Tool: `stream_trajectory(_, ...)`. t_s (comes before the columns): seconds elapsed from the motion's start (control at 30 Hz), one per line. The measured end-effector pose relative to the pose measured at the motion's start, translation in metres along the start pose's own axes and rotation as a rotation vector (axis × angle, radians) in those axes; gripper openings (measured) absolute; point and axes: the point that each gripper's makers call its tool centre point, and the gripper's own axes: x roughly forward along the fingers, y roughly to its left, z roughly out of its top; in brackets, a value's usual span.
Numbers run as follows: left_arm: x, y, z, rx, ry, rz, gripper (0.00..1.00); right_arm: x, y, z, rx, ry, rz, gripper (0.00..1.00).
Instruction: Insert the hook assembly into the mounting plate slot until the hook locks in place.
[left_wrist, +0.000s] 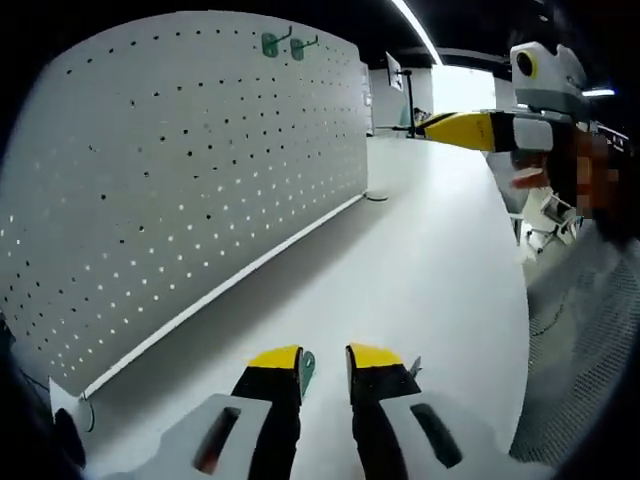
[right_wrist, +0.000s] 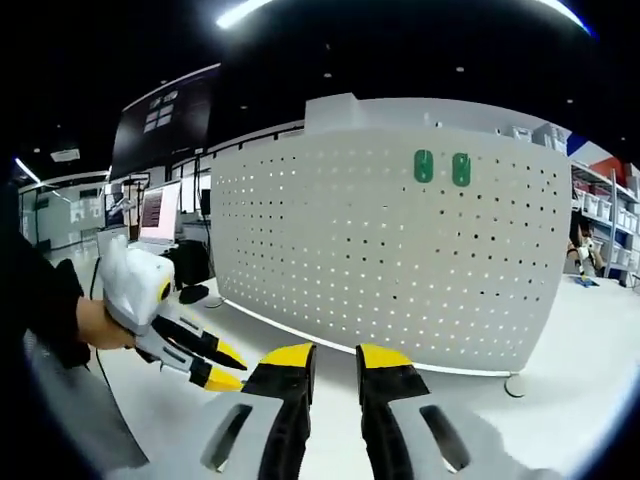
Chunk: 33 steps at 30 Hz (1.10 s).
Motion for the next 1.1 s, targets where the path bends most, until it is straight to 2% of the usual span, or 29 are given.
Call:
stream_trajectory(0.23, 0.02, 0.007, -0.004, 0.026, 0.05, -0.011, 0.19, 0.0, -0.003, -0.002, 0.001, 0.006, -0.002, 0.14)
stream_trajectory(0.33, 0.027, 0.008, -0.012, 0.026, 0.102, -0.032, 0.18, 0.001, -0.004, -0.003, 0.002, 0.007, -0.002, 0.14)
stream_trajectory(0.63, 0.036, 0.009, -0.019, 0.023, 0.172, -0.065, 0.11, 0.001, -0.007, -0.002, 0.004, 0.003, -0.007, 0.14)
stream_trajectory(0.93, 0.033, 0.005, -0.024, 0.018, 0.189, -0.088, 0.05, 0.002, -0.008, -0.001, 0.002, 0.001, -0.009, 0.15)
stream_trajectory(1.1, 0.023, 0.002, -0.022, 0.033, 0.184, -0.087, 0.02, 0.002, -0.005, -0.002, -0.002, 0.003, -0.002, 0.15)
